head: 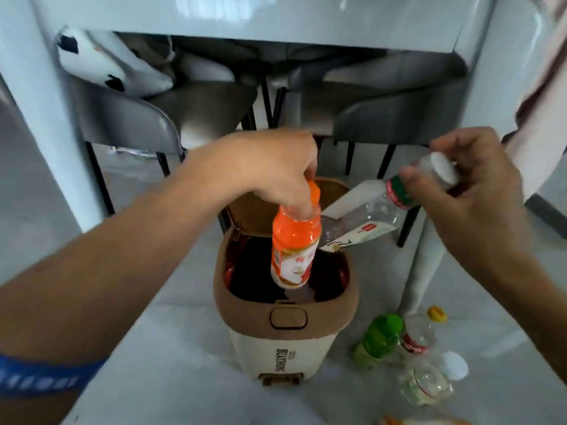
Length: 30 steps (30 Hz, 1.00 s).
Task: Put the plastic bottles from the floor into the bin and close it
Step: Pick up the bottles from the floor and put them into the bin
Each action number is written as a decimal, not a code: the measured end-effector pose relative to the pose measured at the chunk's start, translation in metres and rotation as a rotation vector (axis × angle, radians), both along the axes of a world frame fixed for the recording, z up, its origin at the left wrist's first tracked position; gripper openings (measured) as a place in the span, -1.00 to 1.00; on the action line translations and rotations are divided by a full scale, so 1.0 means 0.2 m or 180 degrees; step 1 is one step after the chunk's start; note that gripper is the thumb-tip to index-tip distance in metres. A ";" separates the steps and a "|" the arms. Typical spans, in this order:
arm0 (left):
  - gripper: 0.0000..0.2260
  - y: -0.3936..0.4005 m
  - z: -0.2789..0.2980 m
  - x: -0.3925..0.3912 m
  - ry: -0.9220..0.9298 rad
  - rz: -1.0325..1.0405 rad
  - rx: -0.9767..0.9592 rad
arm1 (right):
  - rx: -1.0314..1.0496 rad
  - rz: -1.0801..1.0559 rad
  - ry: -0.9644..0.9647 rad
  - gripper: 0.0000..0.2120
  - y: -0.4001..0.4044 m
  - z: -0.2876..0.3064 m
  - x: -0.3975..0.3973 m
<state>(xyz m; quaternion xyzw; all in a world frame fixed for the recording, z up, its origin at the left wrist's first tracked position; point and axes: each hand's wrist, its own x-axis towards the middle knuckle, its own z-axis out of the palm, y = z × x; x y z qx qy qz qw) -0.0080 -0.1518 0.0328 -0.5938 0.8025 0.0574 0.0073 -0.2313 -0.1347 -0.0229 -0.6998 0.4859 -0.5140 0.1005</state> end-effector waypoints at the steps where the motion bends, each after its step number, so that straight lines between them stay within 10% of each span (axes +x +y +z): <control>1: -0.72 -0.04 -0.09 0.03 -0.0052 0.0047 0.0040 | 0.0179 0.0117 0.0026 -0.63 -0.02 -0.04 0.08; 13: -0.67 -0.21 -0.92 0.31 -0.0259 -0.0020 0.0186 | 0.1814 0.0489 0.2102 -0.72 -0.41 -0.66 0.50; 21: -0.84 -0.21 -0.99 0.25 -0.0860 -0.0056 -0.0180 | 0.0670 -0.0136 0.4272 -0.74 -0.41 -0.73 0.48; 30: -0.81 -0.15 -0.87 0.11 -0.0638 0.0104 -0.0140 | 0.0333 -0.0284 0.3045 -0.79 -0.33 -0.61 0.27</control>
